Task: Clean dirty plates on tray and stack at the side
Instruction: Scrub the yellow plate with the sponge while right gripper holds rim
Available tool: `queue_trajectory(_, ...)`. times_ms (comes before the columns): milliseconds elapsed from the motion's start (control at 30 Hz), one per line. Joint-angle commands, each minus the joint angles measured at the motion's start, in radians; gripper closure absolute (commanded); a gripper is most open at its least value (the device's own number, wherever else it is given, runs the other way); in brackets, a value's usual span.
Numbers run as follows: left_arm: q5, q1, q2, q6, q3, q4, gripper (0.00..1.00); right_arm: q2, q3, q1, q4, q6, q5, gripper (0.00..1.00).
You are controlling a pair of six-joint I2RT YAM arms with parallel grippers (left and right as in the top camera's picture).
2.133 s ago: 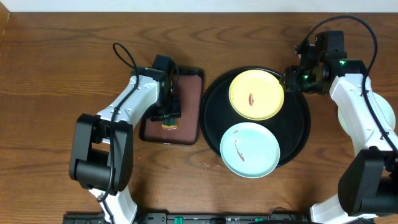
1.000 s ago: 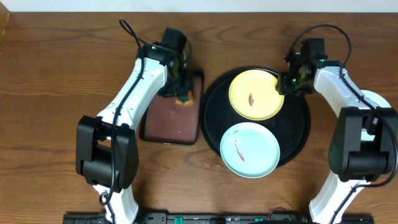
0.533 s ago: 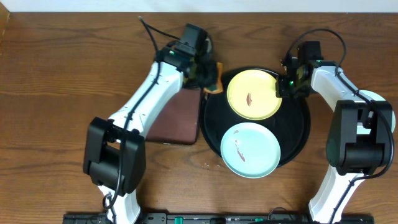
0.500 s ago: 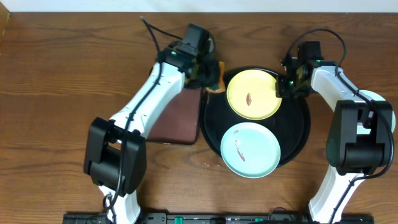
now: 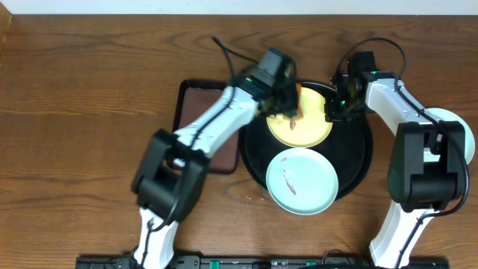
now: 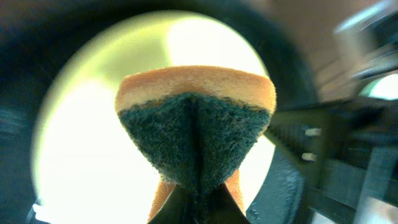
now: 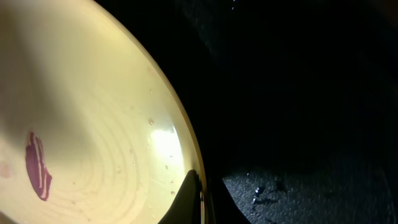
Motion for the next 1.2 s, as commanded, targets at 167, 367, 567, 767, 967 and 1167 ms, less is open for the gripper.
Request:
queue_trajectory(167, 0.134, -0.037, 0.150, -0.125, 0.017, 0.111, 0.93, 0.006, -0.014, 0.051, -0.019, 0.005, -0.010, 0.99)
queue_trajectory(367, 0.154, -0.023, 0.223, -0.100, 0.017, 0.099, 0.92, 0.006, -0.014, 0.064, -0.019, 0.005, -0.010, 0.99)
queue_trajectory(567, -0.099, 0.031, 0.217, 0.022, 0.042, -0.098, 0.93, 0.006, -0.014, 0.071, -0.020, 0.005, -0.010, 0.99)
queue_trajectory(767, -0.400, 0.051, 0.217, 0.127, 0.146, -0.321, 0.93, 0.006, -0.014, 0.072, -0.018, 0.005, -0.010, 0.99)
queue_trajectory(967, -0.485, 0.031, 0.217, 0.132, 0.232, -0.410, 0.92, 0.006, -0.014, 0.075, -0.016, 0.005, -0.010, 0.99)
queue_trajectory(1167, -0.335, 0.000, 0.219, 0.060, 0.209, -0.328, 0.92, 0.006, -0.014, 0.071, -0.016, 0.005, -0.010, 0.99)
